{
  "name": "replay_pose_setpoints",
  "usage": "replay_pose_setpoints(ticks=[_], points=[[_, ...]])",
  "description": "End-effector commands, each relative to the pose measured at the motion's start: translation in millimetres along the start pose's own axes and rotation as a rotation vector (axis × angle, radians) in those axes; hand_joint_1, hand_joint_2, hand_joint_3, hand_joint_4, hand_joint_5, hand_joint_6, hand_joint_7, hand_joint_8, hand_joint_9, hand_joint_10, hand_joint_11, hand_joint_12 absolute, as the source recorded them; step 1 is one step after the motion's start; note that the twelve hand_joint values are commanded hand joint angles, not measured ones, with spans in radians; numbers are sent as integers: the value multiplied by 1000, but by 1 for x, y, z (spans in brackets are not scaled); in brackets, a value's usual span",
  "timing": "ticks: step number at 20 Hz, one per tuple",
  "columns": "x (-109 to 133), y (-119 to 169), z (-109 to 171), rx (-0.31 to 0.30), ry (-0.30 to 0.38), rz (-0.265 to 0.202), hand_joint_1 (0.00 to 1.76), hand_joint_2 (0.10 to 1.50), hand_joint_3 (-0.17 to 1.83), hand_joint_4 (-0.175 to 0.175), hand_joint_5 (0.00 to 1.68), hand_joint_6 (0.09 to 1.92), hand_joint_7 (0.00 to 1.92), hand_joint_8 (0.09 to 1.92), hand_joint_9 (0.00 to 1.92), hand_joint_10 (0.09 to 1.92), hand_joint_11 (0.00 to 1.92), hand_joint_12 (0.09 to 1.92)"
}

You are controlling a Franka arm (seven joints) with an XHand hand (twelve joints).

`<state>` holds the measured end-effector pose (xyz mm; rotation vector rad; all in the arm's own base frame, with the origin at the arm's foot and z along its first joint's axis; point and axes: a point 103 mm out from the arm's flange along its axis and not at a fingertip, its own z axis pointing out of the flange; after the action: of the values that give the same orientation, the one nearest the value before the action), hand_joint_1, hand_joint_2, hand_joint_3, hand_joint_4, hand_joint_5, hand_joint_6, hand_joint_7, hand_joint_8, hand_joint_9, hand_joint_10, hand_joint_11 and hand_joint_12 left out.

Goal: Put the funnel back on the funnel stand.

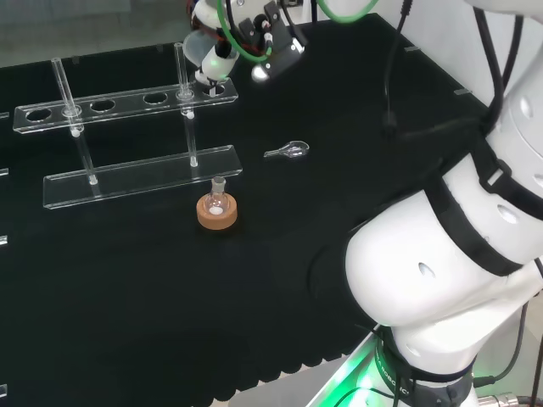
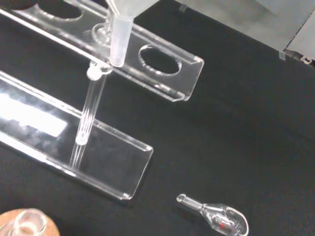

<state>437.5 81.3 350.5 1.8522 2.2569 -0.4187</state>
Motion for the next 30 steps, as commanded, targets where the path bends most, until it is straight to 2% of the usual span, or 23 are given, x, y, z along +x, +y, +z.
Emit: replay_pose_setpoints(ticks=[1,12,30], points=[[-30,37,6,9,29,12,675,813,445,-35,594,87,716,664,1180,414,701,1174],[-46,80,30,27,25,5,671,814,445,-35,598,87,715,666,1175,416,700,1176],[-46,105,67,75,35,-26,671,813,443,-35,604,87,715,669,1171,420,697,1176]])
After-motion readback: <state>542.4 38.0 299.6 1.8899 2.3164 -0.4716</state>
